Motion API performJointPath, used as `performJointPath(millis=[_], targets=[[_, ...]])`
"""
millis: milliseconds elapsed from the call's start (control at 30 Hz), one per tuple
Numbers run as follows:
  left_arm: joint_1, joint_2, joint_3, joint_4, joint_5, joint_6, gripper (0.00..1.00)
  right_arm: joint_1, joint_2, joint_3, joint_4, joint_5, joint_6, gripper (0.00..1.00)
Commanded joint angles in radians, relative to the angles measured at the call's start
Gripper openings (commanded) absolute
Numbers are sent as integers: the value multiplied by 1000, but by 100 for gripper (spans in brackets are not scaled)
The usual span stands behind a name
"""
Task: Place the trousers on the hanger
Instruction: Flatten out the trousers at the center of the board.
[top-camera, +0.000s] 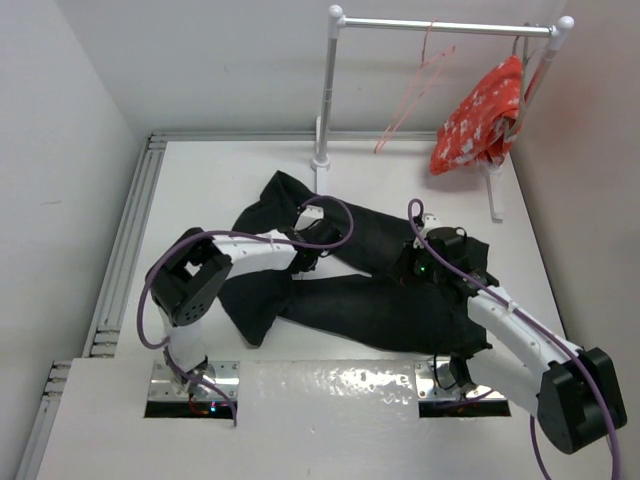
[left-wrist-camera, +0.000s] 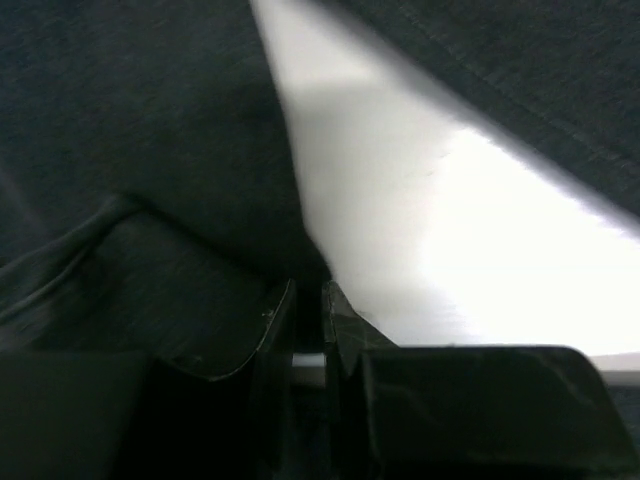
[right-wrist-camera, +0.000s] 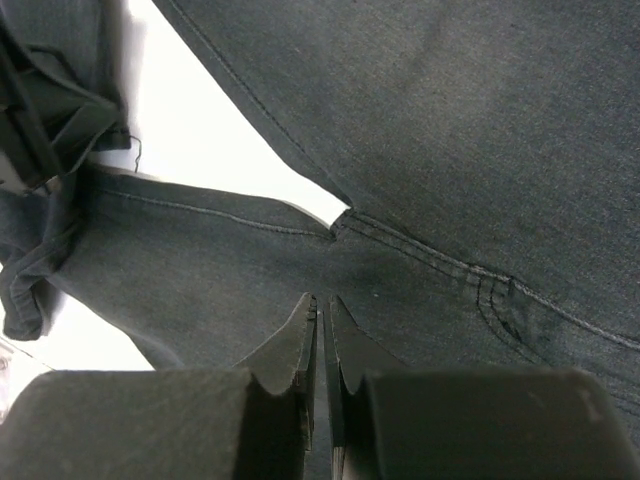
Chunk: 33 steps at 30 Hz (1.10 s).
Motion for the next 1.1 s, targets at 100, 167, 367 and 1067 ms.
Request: performJointPath(millis=[100, 167, 367, 1067], targets=[[-8, 66, 41, 50, -28, -25, 22, 10, -3, 29, 31, -2, -9, 6], [-8, 59, 18, 56, -35, -39, 26, 11, -3, 29, 29, 0, -10, 6], [-8, 43, -38, 81, 4, -53, 26, 13, 0, 30, 29, 3, -9, 9], [383, -345, 149, -135, -35, 45, 0, 13, -17, 27, 19, 69, -7, 10]])
